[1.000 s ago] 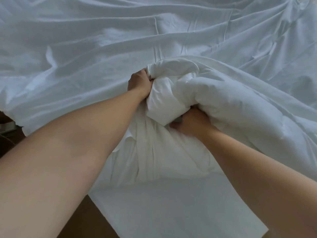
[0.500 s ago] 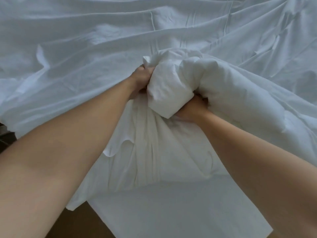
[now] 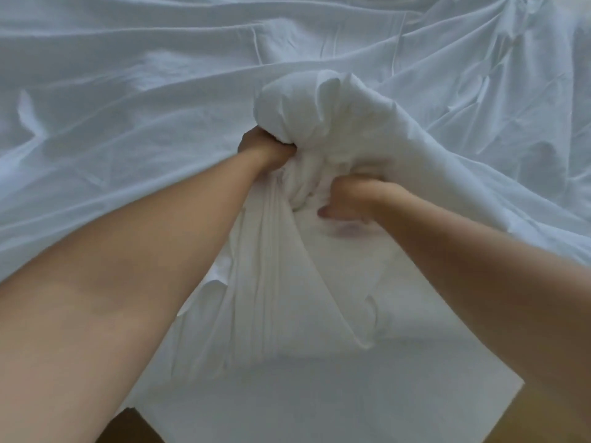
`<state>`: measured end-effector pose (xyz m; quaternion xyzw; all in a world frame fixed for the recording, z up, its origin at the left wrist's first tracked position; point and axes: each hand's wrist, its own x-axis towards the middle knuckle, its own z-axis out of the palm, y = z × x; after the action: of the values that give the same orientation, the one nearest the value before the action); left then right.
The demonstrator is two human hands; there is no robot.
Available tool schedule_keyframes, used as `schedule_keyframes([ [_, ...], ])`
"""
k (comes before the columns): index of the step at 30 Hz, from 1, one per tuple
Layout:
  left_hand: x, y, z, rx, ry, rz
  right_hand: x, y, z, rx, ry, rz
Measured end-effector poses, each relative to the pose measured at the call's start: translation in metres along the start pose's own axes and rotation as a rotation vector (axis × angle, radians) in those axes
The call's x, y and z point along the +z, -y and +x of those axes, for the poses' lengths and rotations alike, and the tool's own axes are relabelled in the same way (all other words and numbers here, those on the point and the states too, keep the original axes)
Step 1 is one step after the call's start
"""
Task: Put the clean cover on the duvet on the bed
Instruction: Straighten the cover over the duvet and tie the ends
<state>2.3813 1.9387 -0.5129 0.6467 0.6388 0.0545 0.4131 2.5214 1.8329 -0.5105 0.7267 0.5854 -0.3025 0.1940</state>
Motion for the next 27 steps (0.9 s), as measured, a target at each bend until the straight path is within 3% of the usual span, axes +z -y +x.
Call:
schedule_keyframes([
  [1, 0.002, 0.003, 0.001, -0.01, -0.004, 0.029, 0.02, -0.002, -0.003, -0.057, -0.062, -0.122],
  [6, 0.003, 0.017, 0.008, -0.028, -0.049, 0.03, 0.068, -0.007, -0.005, -0.046, -0.169, 0.147],
  [11, 0.006, 0.02, 0.012, -0.046, -0.068, 0.034, 0.092, 0.003, -0.041, -0.205, -0.271, 0.078],
  [16, 0.005, 0.022, 0.013, -0.03, -0.077, 0.008, 0.131, 0.037, -0.083, -0.452, -0.132, -0.007],
  [18, 0.007, 0.024, 0.011, 0.0, -0.09, 0.019, 0.135, 0.054, -0.095, -0.501, -0.124, 0.326],
  [20, 0.008, 0.025, 0.008, 0.02, -0.103, 0.009, 0.127, 0.068, -0.1, -0.374, -0.158, 0.792],
  [22, 0.006, 0.028, 0.005, 0.03, -0.079, -0.004, 0.116, 0.073, -0.098, -0.157, -0.01, 1.143],
  [23, 0.004, 0.03, 0.003, 0.038, -0.06, -0.002, 0.11, 0.071, -0.097, -0.087, 0.092, 1.171],
  [25, -0.001, 0.033, 0.0, 0.063, -0.032, -0.004, 0.099, 0.059, -0.1, 0.005, 0.233, 0.974],
  [27, -0.007, 0.033, -0.005, 0.085, -0.011, 0.002, 0.092, 0.042, -0.104, 0.04, 0.225, 0.832],
])
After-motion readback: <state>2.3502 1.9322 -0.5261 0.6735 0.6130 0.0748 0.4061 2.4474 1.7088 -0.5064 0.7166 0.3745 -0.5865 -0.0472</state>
